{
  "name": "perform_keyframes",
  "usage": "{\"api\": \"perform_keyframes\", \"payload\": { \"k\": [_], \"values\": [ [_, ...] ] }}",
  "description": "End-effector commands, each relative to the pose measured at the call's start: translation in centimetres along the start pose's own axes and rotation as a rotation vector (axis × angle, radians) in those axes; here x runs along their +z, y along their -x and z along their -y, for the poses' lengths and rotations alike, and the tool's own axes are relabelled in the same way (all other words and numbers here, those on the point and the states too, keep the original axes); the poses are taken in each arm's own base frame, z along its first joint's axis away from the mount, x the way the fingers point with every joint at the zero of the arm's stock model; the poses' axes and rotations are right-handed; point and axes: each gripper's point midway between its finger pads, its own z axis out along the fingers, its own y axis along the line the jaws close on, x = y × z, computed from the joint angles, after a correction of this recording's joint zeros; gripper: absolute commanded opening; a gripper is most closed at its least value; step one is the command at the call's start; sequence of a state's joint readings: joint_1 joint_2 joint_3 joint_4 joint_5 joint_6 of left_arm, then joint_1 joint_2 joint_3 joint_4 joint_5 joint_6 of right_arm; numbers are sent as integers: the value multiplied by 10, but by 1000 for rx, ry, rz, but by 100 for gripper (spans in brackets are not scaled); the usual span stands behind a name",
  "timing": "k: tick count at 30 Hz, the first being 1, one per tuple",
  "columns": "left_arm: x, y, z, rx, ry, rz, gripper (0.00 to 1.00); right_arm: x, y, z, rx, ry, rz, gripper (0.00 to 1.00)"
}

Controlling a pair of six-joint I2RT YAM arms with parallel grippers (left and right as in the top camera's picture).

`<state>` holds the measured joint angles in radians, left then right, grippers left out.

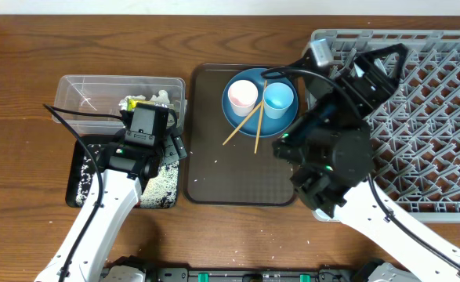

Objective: Sort waste into correct bins and load items into the dishwasher rack

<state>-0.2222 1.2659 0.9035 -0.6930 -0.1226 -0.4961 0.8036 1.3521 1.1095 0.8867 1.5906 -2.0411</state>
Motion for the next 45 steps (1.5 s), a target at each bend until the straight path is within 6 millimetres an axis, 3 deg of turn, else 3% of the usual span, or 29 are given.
{"api": "perform_keyframes", "payload": {
  "k": [1,3,8,12,19,25,29,40,45],
  "values": [
    [-2,1,-2,5,-4,5,90,-10,9,-4,-3,2,43,99],
    [-2,1,-2,5,-4,5,90,-16,14,-10,-3,4,60,99],
    [-2,0,-2,5,-4,5,91,-24,22,-31,-282,-6,87,99],
    [-2,0,-2,6,-3,4,91,-25,22,-43,-376,-12,89,99],
    [-2,0,-2,6,-3,4,91,-26,20,-50,-276,-9,92,99],
    [-2,0,-2,6,-3,4,91,-25,15,-60,-406,-17,92,99],
    [-2,0,-2,6,-4,4,91,-25,11,-66,-336,-15,93,99],
    [-2,0,-2,6,-4,4,91,-21,-13,-85,-344,0,113,99],
    [-2,0,-2,6,-4,4,90,-12,-36,-90,-298,75,131,99]
  ]
}}
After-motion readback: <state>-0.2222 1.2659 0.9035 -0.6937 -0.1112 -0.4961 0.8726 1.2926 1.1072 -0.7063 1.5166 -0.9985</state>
